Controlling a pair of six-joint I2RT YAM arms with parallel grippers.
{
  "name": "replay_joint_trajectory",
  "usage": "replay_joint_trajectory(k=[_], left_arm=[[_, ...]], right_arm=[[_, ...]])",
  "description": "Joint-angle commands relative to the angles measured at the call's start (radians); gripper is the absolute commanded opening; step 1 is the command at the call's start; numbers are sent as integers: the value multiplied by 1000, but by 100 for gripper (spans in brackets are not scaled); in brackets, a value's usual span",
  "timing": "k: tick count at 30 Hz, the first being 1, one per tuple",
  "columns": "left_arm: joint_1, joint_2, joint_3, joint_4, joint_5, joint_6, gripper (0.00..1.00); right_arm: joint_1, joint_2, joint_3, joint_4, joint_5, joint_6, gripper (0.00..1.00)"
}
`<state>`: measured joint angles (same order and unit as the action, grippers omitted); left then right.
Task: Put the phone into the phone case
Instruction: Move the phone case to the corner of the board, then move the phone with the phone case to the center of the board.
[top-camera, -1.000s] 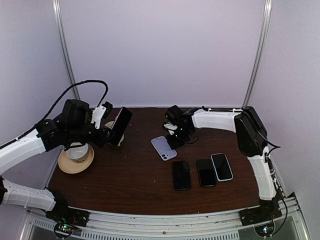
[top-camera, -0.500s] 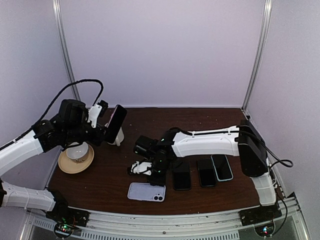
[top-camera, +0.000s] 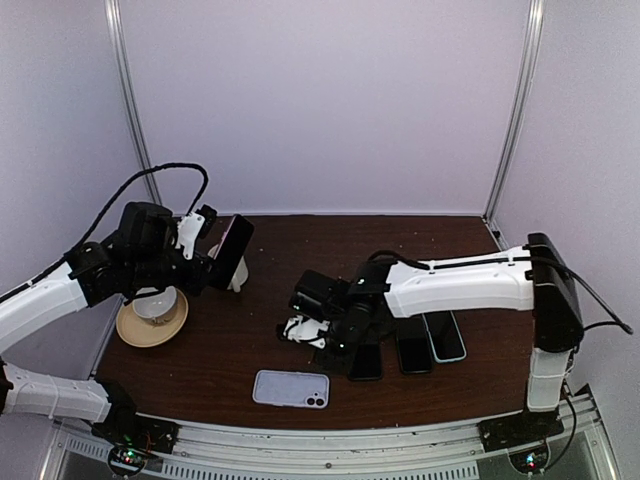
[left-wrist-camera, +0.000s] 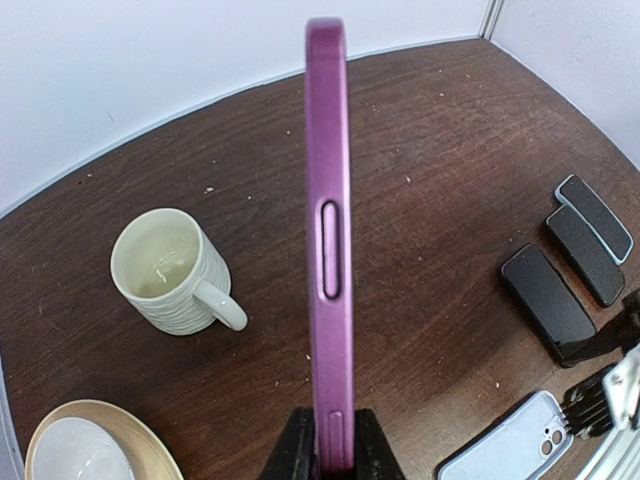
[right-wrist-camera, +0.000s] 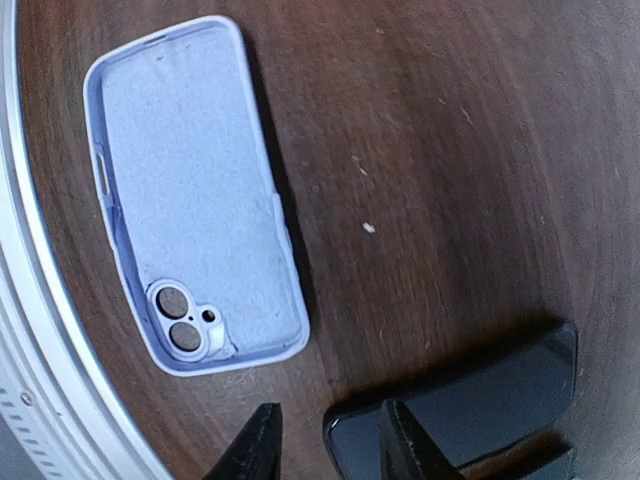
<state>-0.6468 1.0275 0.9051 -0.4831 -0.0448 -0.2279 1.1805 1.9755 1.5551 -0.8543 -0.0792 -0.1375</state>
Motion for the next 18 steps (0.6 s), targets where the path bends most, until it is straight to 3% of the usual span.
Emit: replay_joint_trajectory(k=[1,5,8,18], left_arm=[[7,-24,3,79,7,20,0],[8,-20,0,83,15,18,0],[9,-18,-1,83,16,18,0],[9,-8,-5,87,11,22,0]], right_arm=[[-1,-130,-179,64,36,335,34],[-1,-215,-404,170,4,548,27],[0,-246,-484,201,29,656,24],[-113,-105,-407,116,131,753,17]])
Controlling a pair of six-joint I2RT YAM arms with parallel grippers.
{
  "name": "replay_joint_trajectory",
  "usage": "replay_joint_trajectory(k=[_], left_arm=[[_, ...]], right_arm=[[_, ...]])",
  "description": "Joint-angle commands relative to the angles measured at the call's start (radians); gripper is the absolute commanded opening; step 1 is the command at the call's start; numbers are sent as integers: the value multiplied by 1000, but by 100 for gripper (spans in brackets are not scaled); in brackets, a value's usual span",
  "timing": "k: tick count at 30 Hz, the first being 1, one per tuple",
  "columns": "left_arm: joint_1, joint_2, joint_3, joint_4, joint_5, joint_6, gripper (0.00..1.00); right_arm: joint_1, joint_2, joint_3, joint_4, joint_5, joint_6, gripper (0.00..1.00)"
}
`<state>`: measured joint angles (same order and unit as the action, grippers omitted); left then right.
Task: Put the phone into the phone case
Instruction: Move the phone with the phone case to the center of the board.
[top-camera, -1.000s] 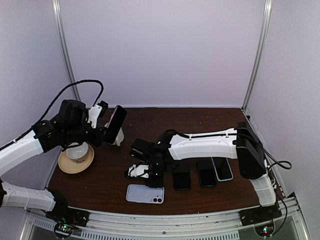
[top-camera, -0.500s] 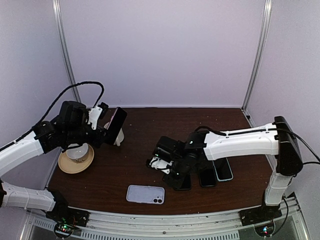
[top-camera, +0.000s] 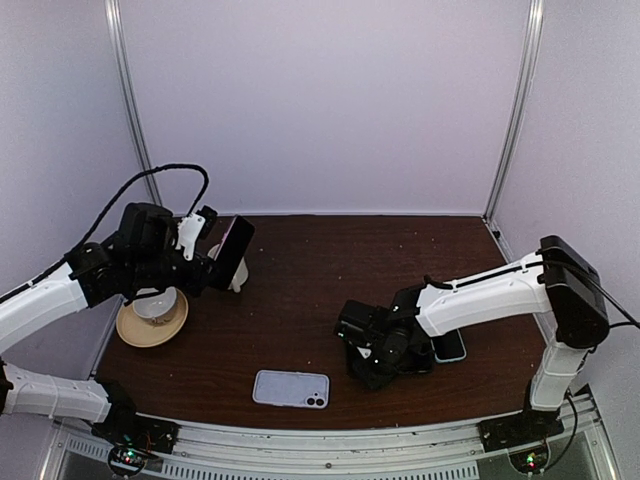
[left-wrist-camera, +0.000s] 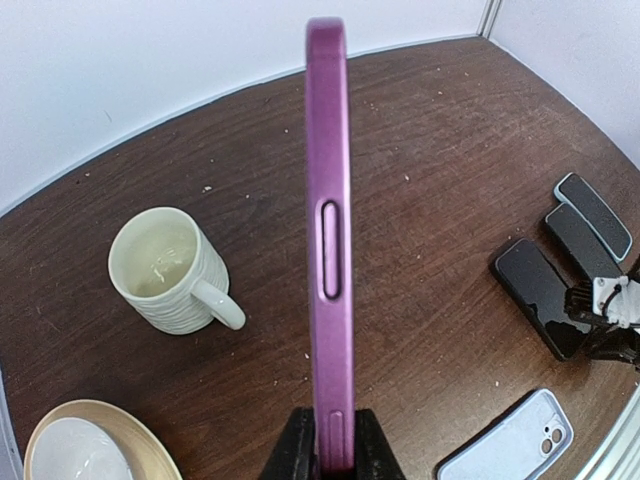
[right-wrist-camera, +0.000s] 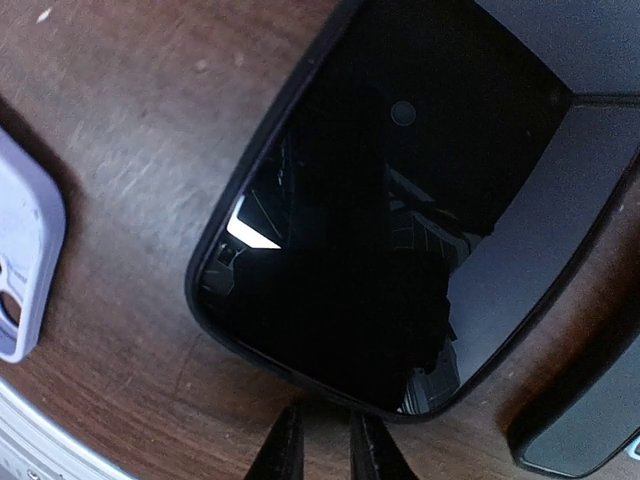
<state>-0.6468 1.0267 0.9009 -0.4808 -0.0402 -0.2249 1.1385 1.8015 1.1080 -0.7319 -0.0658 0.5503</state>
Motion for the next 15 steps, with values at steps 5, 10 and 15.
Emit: replay_joint_trajectory(k=[5,10,15], left_arm=[[11,-7,1,84,-4,28,0],[19,-7,-1,86,-5,32,0],[25,-10,-3,86,-1,31,0]], right_arm=[[-147,104,147,-7,192,26,16],[-208,165,238,87,169,-26,15],[-221,242,362,69,150,-72,15]])
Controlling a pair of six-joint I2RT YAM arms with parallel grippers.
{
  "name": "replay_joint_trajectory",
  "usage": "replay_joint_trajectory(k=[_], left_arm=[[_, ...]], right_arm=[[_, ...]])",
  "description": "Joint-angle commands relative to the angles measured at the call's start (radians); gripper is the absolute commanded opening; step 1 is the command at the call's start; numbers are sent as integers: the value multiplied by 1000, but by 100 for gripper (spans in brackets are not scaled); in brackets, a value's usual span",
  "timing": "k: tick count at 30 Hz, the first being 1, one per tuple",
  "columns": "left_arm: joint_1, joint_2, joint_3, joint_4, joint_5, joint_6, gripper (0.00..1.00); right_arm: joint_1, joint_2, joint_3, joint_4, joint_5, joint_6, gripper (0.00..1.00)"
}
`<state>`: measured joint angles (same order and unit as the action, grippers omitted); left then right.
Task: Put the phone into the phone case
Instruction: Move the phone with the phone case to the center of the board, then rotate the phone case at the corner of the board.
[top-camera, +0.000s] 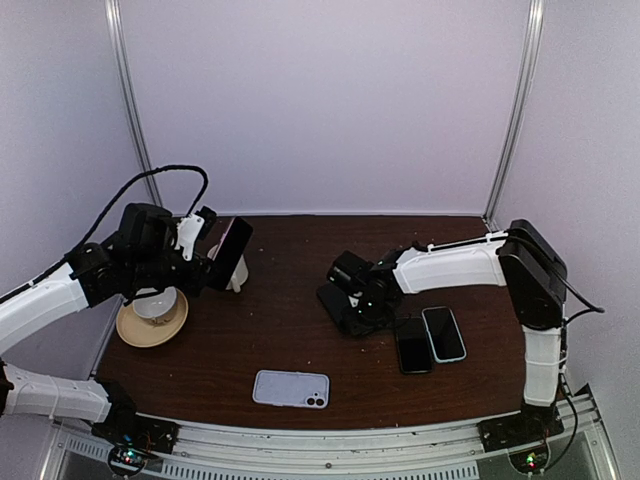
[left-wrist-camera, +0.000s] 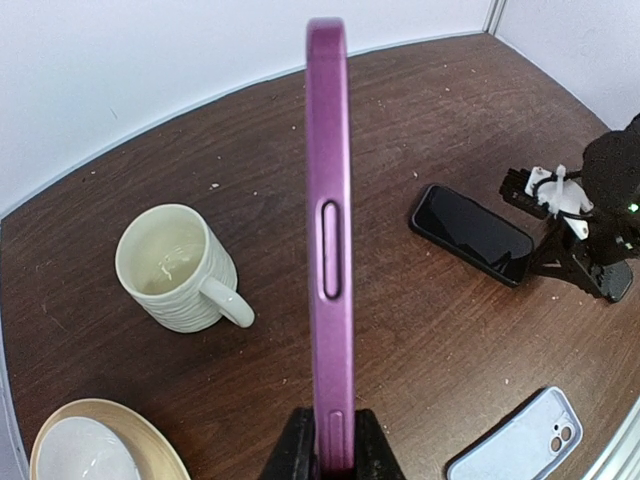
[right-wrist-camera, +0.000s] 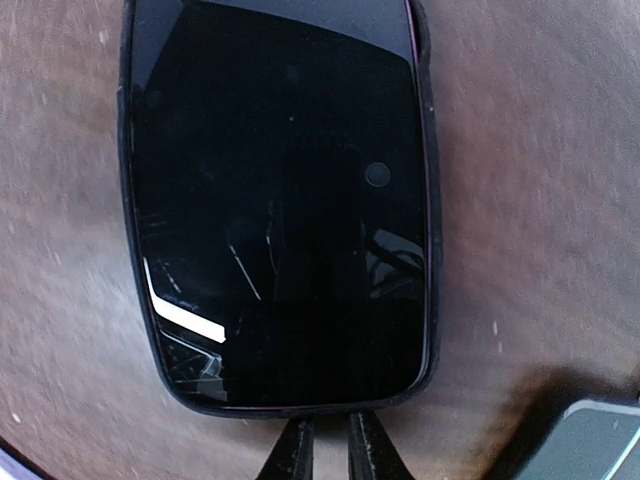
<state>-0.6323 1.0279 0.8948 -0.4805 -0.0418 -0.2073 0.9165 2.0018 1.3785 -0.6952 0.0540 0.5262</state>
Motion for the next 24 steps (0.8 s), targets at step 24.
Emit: replay_joint_trajectory(k=[24], left_arm=[[14,-42,-11,88,17,4,0]], right_arm=[[365,-11,-26,36,-102,344,51]])
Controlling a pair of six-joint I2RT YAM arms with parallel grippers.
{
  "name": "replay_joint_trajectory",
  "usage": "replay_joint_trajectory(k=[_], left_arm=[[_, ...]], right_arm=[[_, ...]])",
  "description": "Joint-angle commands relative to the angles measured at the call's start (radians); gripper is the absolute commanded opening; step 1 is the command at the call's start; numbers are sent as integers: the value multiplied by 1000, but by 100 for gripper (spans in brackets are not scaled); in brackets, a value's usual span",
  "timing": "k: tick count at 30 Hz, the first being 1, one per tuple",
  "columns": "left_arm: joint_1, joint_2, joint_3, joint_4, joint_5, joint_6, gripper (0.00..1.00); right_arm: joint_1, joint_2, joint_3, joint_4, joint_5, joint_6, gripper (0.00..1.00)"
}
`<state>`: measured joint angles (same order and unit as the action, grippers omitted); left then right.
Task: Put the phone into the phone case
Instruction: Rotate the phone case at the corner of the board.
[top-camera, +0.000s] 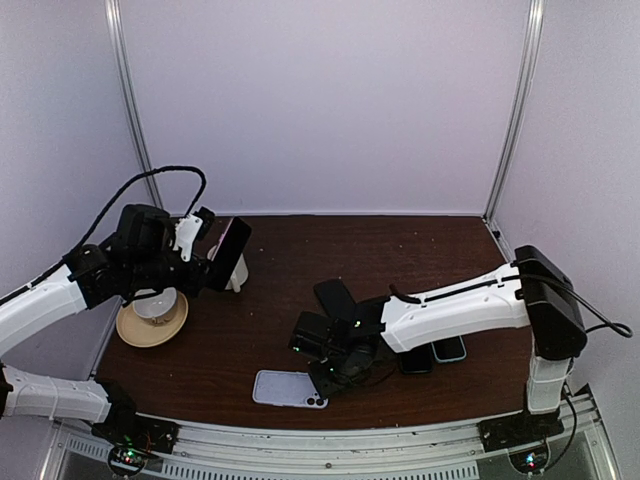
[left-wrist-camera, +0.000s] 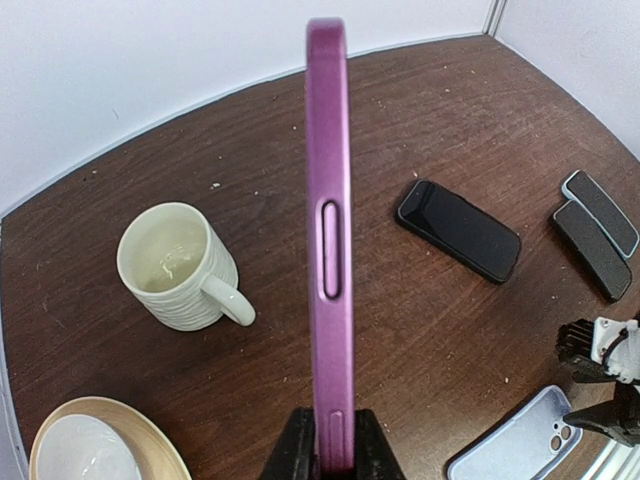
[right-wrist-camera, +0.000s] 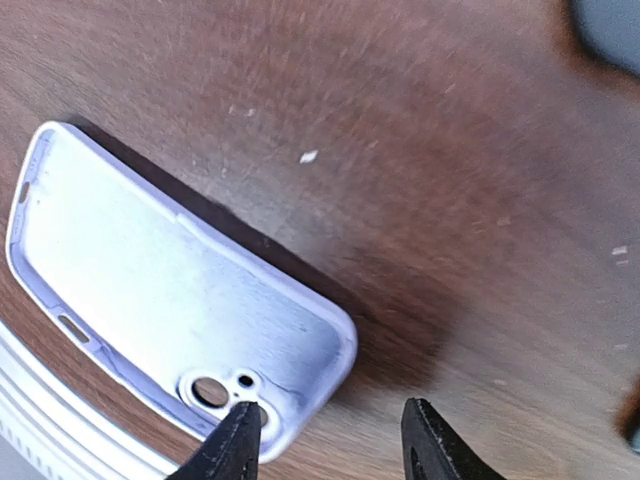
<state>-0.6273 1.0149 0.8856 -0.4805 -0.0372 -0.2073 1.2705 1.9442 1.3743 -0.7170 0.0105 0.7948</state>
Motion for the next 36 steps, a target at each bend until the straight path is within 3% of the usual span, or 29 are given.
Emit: replay_joint_trajectory(k=[1,4,9,13,18,22,26,31,36], left_arm=[[9,-29,-3,89,11,4,0],[9,-30,-4,87,12,3,0],[9,-31,-4,87,11,4,0],[11,-26,-4,87,22,2,0],[11,-19,-1,86,37,3,0],[11,-18,-3,90,37,5,0],[11,-16,-3,88,35,9,0],[11,-9,-4,89,35,10,0],[11,-7,-2,86,31,13,0]], right_arm=[[12,53,-27,82,-71,78,51],[11,78,-26,83,-87,78,46],[9,70,-22,23,-66,41,15],[-23,23,-13,-96,-16,-109,0],[-63,-6,15,-209,-21,-530,0],[-65,1,72,-253,82,-941,0],[-80,53,160,-207,204,-1236,0],[-85,176,322,-170,281,-1501,1],[-86,251,401,-122,279,-1596,5]])
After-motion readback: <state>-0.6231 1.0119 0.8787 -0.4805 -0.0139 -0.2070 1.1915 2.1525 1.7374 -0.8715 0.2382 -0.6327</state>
